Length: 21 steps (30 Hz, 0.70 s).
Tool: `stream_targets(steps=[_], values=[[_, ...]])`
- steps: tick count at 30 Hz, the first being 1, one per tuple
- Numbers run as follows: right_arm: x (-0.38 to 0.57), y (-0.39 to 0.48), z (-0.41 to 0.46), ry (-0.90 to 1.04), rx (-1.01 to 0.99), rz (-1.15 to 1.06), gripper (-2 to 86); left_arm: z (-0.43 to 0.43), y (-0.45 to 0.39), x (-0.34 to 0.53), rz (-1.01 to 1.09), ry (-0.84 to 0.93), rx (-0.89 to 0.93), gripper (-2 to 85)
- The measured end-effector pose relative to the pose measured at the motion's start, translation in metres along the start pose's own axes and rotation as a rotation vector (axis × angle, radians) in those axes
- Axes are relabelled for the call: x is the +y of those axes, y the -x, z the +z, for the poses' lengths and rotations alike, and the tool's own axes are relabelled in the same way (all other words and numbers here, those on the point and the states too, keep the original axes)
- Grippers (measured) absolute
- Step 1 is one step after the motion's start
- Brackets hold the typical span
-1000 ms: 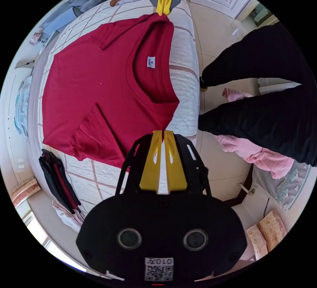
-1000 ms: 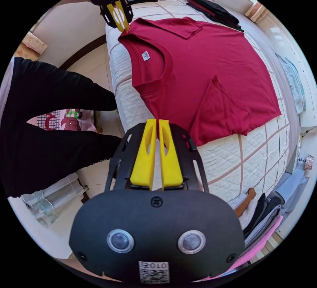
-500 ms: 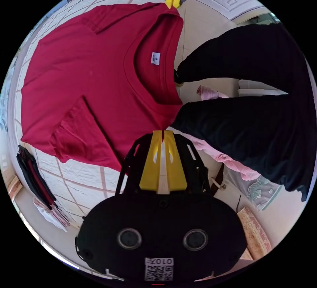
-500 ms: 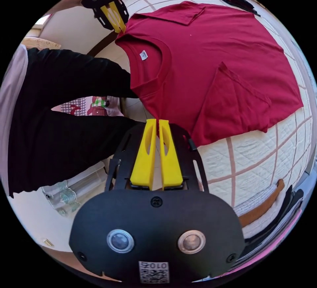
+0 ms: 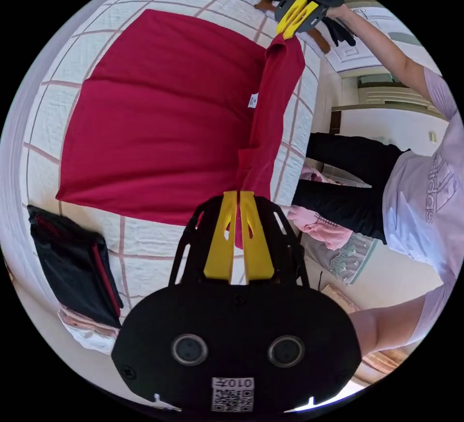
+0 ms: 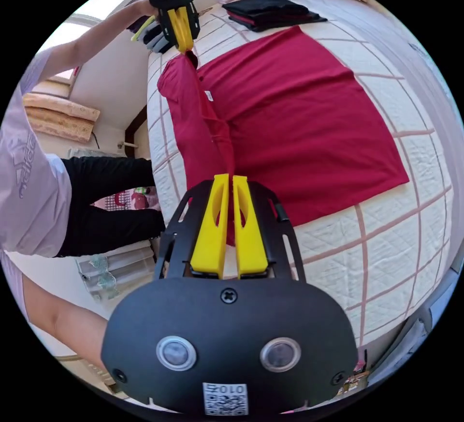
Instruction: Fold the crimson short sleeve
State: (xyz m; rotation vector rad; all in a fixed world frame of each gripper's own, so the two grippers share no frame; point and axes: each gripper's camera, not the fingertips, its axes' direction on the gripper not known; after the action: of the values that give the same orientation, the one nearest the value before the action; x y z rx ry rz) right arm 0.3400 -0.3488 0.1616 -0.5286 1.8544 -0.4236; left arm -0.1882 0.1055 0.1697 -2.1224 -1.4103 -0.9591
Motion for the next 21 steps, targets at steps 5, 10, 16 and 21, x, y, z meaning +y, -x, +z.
stream_targets(steps=[5,10,16,21], values=[[-0.009,-0.076,0.034,-0.001,-0.068,0.083,3.6,0.008,0.084,0.003,-0.108,-0.054,0.08,0.0],[-0.003,-0.106,0.059,-0.042,-0.064,0.17,3.6,0.026,0.109,0.011,-0.182,-0.035,0.038,0.7],[0.035,-0.103,0.063,-0.252,0.093,0.342,5.3,0.026,0.099,0.069,-0.374,-0.318,-0.082,4.7],[0.119,-0.039,0.041,-0.547,0.192,0.392,7.0,0.014,0.021,0.232,-0.617,-0.947,-0.121,7.9]])
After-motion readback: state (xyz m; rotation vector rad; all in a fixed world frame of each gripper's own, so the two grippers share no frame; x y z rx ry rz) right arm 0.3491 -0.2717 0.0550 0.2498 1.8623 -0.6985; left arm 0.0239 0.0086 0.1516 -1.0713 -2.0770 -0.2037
